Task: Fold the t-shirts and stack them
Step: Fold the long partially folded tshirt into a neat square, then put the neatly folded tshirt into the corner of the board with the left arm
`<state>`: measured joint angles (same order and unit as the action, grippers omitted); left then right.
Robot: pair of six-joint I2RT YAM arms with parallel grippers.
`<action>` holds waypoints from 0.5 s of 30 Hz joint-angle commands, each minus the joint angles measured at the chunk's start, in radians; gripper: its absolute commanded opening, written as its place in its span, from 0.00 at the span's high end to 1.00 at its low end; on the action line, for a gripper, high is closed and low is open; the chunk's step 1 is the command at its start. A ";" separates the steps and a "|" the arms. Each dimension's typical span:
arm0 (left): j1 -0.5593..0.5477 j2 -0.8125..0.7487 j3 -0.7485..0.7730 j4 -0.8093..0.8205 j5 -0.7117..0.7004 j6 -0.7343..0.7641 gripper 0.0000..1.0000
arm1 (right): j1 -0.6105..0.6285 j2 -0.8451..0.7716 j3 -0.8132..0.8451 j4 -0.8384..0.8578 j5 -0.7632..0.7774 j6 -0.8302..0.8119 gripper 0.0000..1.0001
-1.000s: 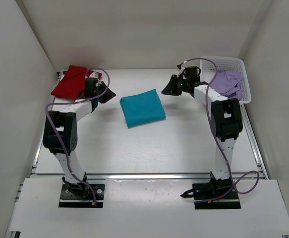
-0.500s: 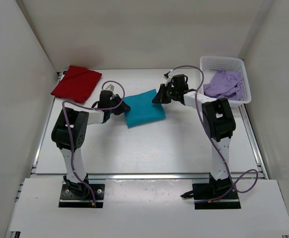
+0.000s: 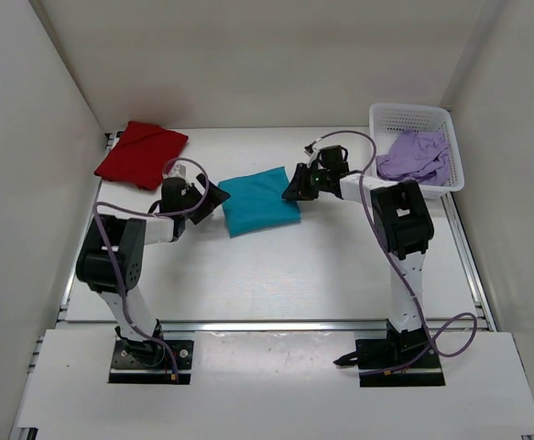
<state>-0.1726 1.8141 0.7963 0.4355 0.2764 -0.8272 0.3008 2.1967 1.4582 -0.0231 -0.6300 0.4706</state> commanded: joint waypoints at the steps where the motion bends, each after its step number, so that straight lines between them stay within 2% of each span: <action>1: -0.010 -0.131 -0.006 -0.081 -0.102 0.069 0.01 | 0.009 -0.130 0.002 0.055 -0.017 0.005 0.75; 2: -0.013 -0.140 -0.005 -0.143 -0.135 0.094 0.01 | 0.012 -0.162 -0.016 0.081 -0.020 0.007 0.65; 3: -0.024 -0.131 -0.009 -0.167 -0.146 0.103 0.01 | 0.023 -0.187 -0.033 0.098 -0.013 0.013 0.59; 8: -0.033 -0.052 -0.011 -0.148 -0.069 0.121 0.02 | 0.035 -0.317 -0.149 0.207 0.019 0.088 0.57; 10: -0.059 -0.009 0.032 -0.191 -0.091 0.144 0.07 | 0.041 -0.385 -0.209 0.282 0.009 0.134 0.57; 15: -0.097 0.082 0.093 -0.210 -0.120 0.148 0.15 | 0.044 -0.492 -0.294 0.322 0.013 0.145 0.57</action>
<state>-0.2394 1.8324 0.8696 0.3157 0.1841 -0.7071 0.3447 1.7672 1.1976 0.2031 -0.6212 0.5854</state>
